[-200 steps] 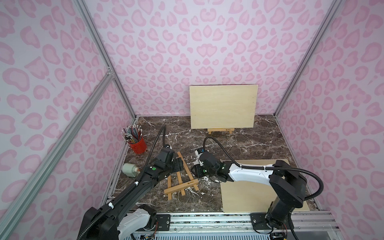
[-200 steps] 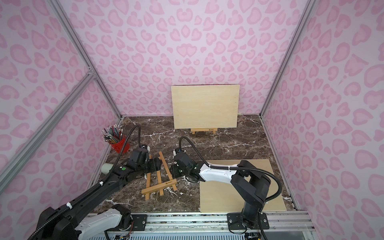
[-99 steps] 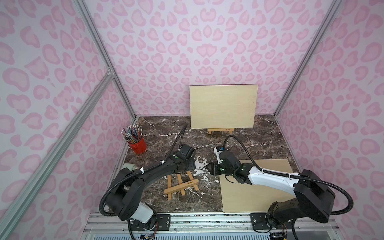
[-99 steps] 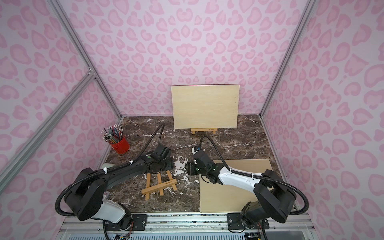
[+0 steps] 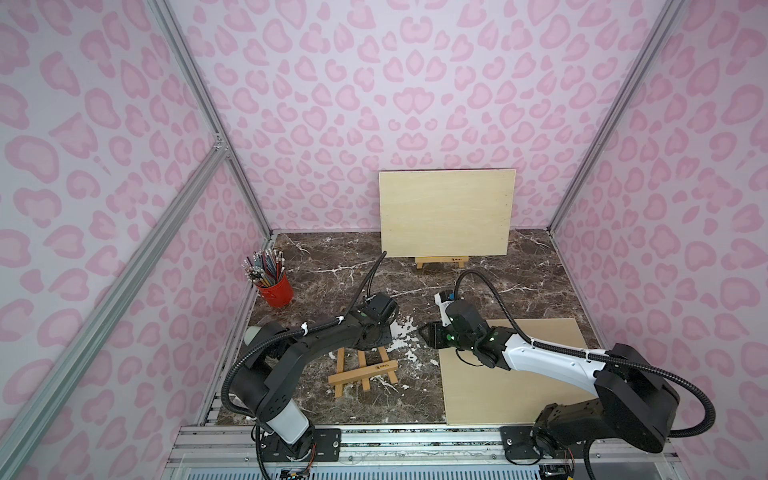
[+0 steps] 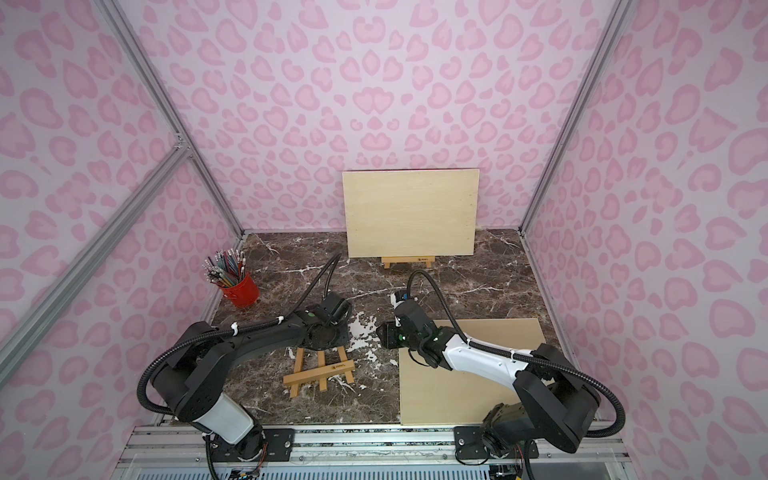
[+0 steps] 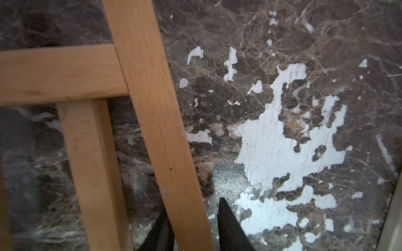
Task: Disassemble the easel
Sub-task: Adjust the easel at the center of the board.
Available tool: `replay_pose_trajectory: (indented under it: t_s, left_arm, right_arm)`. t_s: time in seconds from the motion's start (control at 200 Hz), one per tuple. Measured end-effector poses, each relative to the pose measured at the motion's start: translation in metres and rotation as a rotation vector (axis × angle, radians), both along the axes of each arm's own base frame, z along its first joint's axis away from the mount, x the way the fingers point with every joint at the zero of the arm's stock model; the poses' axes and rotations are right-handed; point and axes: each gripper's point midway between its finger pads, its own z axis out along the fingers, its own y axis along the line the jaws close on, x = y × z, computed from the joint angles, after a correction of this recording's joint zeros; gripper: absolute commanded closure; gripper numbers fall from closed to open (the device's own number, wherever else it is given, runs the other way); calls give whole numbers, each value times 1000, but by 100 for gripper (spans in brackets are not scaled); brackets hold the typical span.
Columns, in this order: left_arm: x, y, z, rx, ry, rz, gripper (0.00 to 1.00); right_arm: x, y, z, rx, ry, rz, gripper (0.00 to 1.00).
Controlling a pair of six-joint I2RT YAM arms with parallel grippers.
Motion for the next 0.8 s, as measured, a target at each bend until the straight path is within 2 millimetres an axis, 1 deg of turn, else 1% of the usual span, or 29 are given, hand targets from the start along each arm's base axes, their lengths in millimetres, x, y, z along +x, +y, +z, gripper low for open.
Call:
replay_pose_trajectory:
  t_s: [0.055, 0.11, 0.23, 0.305, 0.46, 0.555, 0.665, 0.805]
  left_arm:
    - [-1, 5, 3, 30, -11, -28, 82]
    - [-1, 9, 7, 34, -14, -13, 84]
    - [-2, 25, 12, 72, -18, -11, 85]
    - [-3, 39, 13, 94, -13, 1, 86]
    - [-6, 68, 10, 129, 13, 33, 87]
    - [-7, 83, 7, 143, 27, 53, 87]
    - [-9, 90, 4, 157, 42, 52, 86]
    - [-10, 92, 1, 164, 50, 45, 78]
  right_arm:
    - [0, 0, 0, 0, -1, 1, 49]
    - [1, 0, 0, -1, -2, 0, 50]
    - [1, 1, 0, 3, -3, 3, 49]
    - [2, 2, 0, 8, -6, 4, 49]
    - [3, 4, -1, 10, -3, 7, 49]
    - [4, 4, -1, 12, 2, 10, 49]
    - [4, 5, -1, 12, 0, 11, 49]
    - [5, 6, -1, 13, 2, 14, 49]
